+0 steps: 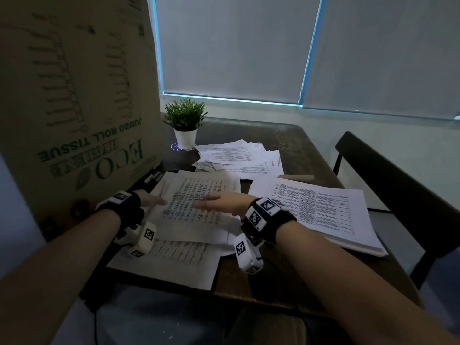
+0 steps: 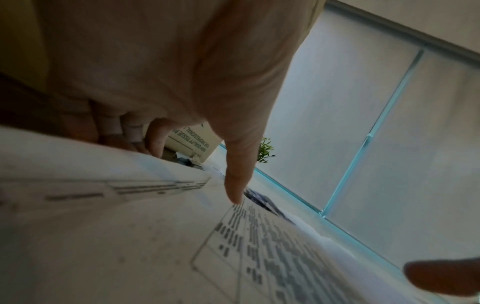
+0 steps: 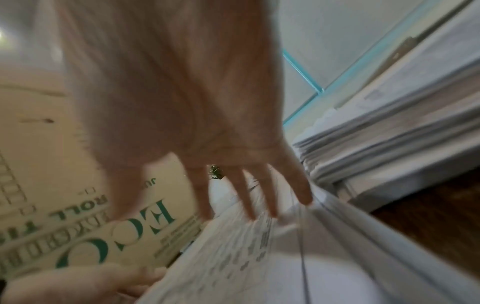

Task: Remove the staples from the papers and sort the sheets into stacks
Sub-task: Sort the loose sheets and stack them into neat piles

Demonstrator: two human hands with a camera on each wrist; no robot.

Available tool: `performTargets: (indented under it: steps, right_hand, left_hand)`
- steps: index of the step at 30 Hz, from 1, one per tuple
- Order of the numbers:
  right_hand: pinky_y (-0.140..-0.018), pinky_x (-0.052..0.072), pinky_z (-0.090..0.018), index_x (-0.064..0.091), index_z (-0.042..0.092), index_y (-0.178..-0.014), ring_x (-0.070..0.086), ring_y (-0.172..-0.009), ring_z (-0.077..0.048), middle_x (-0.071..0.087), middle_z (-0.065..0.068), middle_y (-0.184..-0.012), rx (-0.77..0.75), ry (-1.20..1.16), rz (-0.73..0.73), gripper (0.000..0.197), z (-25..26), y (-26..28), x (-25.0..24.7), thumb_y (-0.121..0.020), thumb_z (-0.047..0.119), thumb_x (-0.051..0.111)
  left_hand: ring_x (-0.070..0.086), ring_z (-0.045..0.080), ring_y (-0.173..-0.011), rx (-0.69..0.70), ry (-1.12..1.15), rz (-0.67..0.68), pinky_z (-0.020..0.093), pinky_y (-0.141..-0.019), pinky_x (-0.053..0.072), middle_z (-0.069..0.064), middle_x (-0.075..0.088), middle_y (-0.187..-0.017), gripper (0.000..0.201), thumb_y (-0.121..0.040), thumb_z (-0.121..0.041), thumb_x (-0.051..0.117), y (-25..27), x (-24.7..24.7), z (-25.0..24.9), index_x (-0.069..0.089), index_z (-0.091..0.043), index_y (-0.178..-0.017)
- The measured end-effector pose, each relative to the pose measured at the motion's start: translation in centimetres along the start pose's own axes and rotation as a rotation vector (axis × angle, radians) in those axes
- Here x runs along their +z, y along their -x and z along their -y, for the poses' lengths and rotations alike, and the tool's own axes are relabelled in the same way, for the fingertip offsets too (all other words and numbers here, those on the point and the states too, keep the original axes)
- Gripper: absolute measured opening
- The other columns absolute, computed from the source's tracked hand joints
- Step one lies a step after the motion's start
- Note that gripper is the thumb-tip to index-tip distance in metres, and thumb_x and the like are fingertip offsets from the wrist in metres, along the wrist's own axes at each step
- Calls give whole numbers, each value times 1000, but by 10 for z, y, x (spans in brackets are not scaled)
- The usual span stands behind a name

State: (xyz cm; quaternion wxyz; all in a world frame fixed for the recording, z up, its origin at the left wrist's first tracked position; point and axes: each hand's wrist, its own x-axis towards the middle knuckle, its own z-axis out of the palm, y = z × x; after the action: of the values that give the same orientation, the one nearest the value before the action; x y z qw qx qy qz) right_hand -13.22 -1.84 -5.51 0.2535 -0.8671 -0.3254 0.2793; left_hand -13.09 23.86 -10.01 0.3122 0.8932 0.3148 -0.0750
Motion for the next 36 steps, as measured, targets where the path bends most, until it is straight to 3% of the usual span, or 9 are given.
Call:
performTargets:
  steps: [6, 15, 19, 20, 24, 27, 30, 33, 36]
  right_hand:
    - [-111, 34, -36, 49, 19, -143, 45, -133, -25, 50, -3, -145, 195, 482, 102, 61, 2, -19, 13, -92, 53, 58]
    - [-113, 29, -36, 39, 22, -150, 35, -141, -25, 38, -3, -154, 169, 498, 78, 64, 3, -15, 12, -94, 45, 60]
    - [-104, 40, -38, 37, 16, -150, 51, -124, -25, 44, -9, -149, 144, -30, -99, 68, -11, -17, 6, -92, 37, 65]
    - [-100, 43, -38, 36, 12, -150, 55, -116, -25, 46, -12, -146, 115, -254, -233, 70, -13, -16, 4, -90, 30, 68]
    - [-112, 36, -44, 18, 10, -154, 36, -139, -32, 34, -14, -152, 115, -545, -900, 96, -24, -10, -30, -81, 30, 77]
    - [-102, 48, -45, 26, 5, -151, 57, -123, -32, 55, -14, -138, 13, -897, -774, 127, -31, -9, -49, -52, 48, 93]
    - [-95, 53, -44, 62, 10, -123, 71, -100, -25, 75, -6, -106, -118, -888, -584, 75, -25, -11, -47, -60, 35, 92]
    - [-105, 45, -44, 58, 17, -116, 64, -110, -23, 69, -6, -116, -191, -834, -678, 50, -22, -15, -45, -73, 15, 84]
    - [-89, 56, -38, 54, 5, -125, 68, -101, -25, 68, -14, -116, -254, -906, -647, 48, -23, -5, -50, -82, 3, 74]
  left_hand:
    - [41, 34, -129, -25, 1, -14, 38, -96, 37, 20, 39, -143, 75, -84, -35, 68, 5, 4, -2, 35, 3, -140]
    - [58, 34, -110, 147, 223, -97, 42, -94, 47, 18, 60, -121, 60, -69, -6, 82, 5, 4, 6, 55, 2, -122]
    - [57, 33, -108, 293, 336, -168, 38, -89, 45, 13, 61, -115, 44, -78, -5, 74, 22, -9, 1, 58, 3, -119]
    - [57, 31, -106, 330, 426, -161, 37, -87, 44, 12, 61, -113, 43, -80, -5, 72, 26, -17, 2, 58, 2, -120]
    - [62, 32, -105, 444, 806, -110, 54, -95, 46, 16, 64, -118, 39, -80, -12, 71, 37, -48, 8, 61, -8, -117]
    - [64, 32, -100, 503, 1024, -32, 54, -90, 49, 14, 67, -111, 28, -86, -14, 65, 56, -53, -5, 63, -15, -113]
    - [63, 35, -104, 506, 1050, 40, 53, -90, 49, 12, 69, -108, 42, -76, -30, 75, 72, -37, -28, 65, -14, -114]
    - [63, 24, -107, 569, 867, 3, 44, -98, 45, 2, 69, -109, 60, -62, -40, 85, 78, -19, -43, 64, -15, -113]
    - [62, 14, -86, 595, 816, -129, 29, -86, 46, -3, 64, -95, 28, -83, -19, 70, 85, -24, -60, 58, -17, -108]
